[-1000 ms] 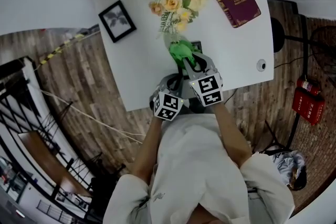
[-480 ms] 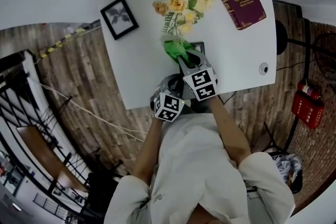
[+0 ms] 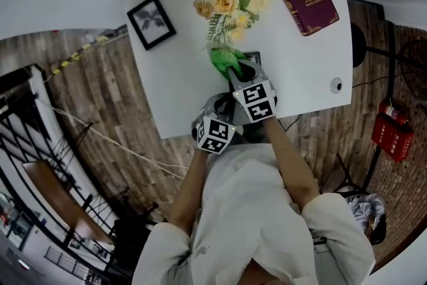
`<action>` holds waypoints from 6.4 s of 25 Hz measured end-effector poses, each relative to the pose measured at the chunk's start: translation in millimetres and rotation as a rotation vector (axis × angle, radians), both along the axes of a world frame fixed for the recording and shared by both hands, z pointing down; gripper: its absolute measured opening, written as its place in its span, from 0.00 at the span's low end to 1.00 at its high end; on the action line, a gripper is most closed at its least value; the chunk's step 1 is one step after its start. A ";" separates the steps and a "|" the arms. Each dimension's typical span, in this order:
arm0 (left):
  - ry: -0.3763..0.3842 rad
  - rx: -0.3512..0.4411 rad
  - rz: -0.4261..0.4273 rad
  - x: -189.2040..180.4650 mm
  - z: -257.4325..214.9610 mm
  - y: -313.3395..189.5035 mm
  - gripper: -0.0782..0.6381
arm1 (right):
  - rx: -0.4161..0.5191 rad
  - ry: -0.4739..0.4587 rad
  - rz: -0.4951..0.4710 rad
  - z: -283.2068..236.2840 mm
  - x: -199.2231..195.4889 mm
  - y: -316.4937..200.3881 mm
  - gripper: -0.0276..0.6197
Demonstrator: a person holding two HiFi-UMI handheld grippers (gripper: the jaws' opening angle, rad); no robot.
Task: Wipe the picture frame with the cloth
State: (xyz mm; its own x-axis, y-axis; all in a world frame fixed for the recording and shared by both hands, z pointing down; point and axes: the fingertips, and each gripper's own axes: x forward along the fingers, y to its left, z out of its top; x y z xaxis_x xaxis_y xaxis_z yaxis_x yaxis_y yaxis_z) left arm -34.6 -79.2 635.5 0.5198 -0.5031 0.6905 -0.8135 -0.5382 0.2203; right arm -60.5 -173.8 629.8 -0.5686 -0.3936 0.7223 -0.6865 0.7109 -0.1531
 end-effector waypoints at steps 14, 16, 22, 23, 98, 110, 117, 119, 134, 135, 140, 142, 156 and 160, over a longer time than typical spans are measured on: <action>0.000 0.001 0.004 -0.5 0.9 0.0 0.14 | 0.001 0.066 0.109 5.0 39.9 -11.3 0.16; 0.002 0.001 0.004 -0.3 1.0 -0.2 0.14 | 0.006 0.075 0.118 4.6 45.5 -13.5 0.16; 0.007 -0.003 0.002 0.0 1.3 -0.3 0.14 | 0.017 0.074 0.153 -0.5 61.5 -17.0 0.16; 0.007 -0.003 0.003 0.1 1.4 -0.4 0.14 | 0.021 0.076 0.161 -1.6 65.3 -17.6 0.16; 0.010 0.021 0.030 0.1 3.1 -1.6 0.14 | 0.030 0.238 0.194 -11.1 112.4 31.9 0.15; 0.002 0.026 0.052 1.0 3.9 -0.9 0.14 | 0.105 0.196 0.239 -63.3 120.7 40.1 0.15; -0.001 0.029 0.055 1.2 3.1 -1.1 0.14 | 0.086 0.151 0.126 -58.0 71.6 64.9 0.15; -0.001 0.031 0.054 1.2 2.9 -0.7 0.14 | 0.062 0.151 0.099 -49.4 61.9 71.7 0.15; -0.013 0.040 0.060 1.4 4.4 -1.0 0.14 | -0.058 0.083 0.125 8.3 42.2 90.8 0.15; -0.015 0.040 0.058 1.3 4.7 -1.0 0.14 | -0.054 0.086 0.125 8.4 43.0 91.0 0.15; -0.012 0.041 0.052 1.5 4.6 -1.9 0.14 | -0.033 0.126 0.130 10.1 58.5 90.2 0.15; -0.012 0.040 0.051 1.4 5.0 -2.0 0.14 | -0.023 0.140 0.147 9.3 67.8 88.2 0.15; -0.012 0.038 0.060 0.7 6.8 -1.2 0.14 | -0.007 0.182 0.183 8.8 117.9 96.5 0.15; -0.010 0.034 0.058 0.9 7.4 -2.1 0.14 | -0.014 0.209 0.210 10.1 137.5 97.5 0.15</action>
State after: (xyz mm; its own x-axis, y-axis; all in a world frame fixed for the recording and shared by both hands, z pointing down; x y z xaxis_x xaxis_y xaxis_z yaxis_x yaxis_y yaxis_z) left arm -33.7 -81.3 642.9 0.5417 -0.4959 0.6787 -0.7830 -0.5914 0.1929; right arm 77.0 -76.3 639.8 -0.3140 -0.4762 0.8213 -0.8358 0.5490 -0.0012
